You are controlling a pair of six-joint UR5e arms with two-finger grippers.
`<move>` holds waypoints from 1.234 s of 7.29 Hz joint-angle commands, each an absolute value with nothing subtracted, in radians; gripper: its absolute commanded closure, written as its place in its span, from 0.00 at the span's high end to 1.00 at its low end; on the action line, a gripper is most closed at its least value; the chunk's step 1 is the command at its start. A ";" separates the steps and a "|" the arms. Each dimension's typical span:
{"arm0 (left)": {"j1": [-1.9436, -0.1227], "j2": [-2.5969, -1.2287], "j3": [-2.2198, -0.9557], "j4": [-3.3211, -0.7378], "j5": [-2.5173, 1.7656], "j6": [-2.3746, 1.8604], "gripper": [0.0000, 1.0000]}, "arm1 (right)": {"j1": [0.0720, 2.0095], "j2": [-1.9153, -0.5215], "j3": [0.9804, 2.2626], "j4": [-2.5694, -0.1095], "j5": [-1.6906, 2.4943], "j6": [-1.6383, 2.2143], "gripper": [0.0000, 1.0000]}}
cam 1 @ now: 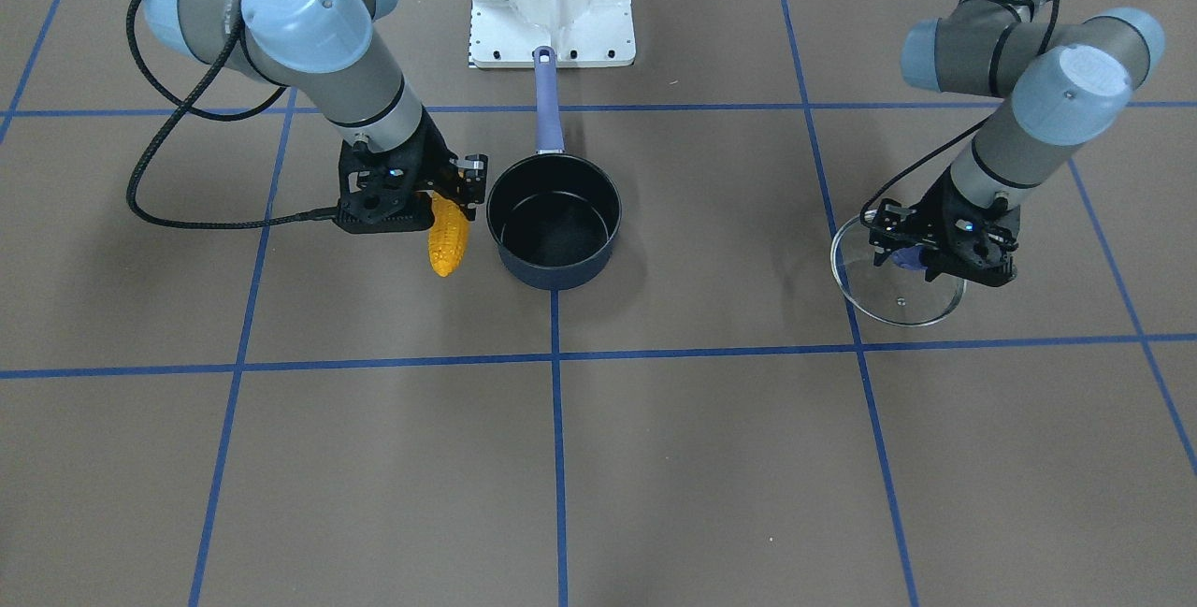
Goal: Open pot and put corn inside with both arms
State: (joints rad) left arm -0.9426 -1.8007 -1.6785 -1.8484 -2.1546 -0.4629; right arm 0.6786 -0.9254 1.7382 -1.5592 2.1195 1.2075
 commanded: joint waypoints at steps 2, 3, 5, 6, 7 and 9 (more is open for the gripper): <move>-0.986 -1.724 -1.644 -1.873 -2.189 -0.326 0.48 | 0.635 -0.868 1.724 -1.574 2.070 1.258 0.26; -0.986 -1.714 -1.622 -1.911 -2.187 -0.315 0.48 | 0.617 -0.853 1.706 -1.578 2.040 1.270 0.26; -0.985 -1.697 -1.507 -2.071 -2.187 -0.310 0.48 | 0.600 -0.845 1.697 -1.578 2.025 1.273 0.26; -0.985 -1.697 -1.491 -2.092 -2.187 -0.310 0.48 | 0.594 -0.844 1.697 -1.577 2.014 1.279 0.26; -0.986 -1.695 -1.493 -2.092 -2.194 -0.311 0.50 | 0.592 -0.842 1.695 -1.577 2.013 1.281 0.26; -0.986 -1.695 -1.496 -2.094 -2.203 -0.310 0.98 | 0.586 -0.842 1.695 -1.577 2.008 1.281 0.26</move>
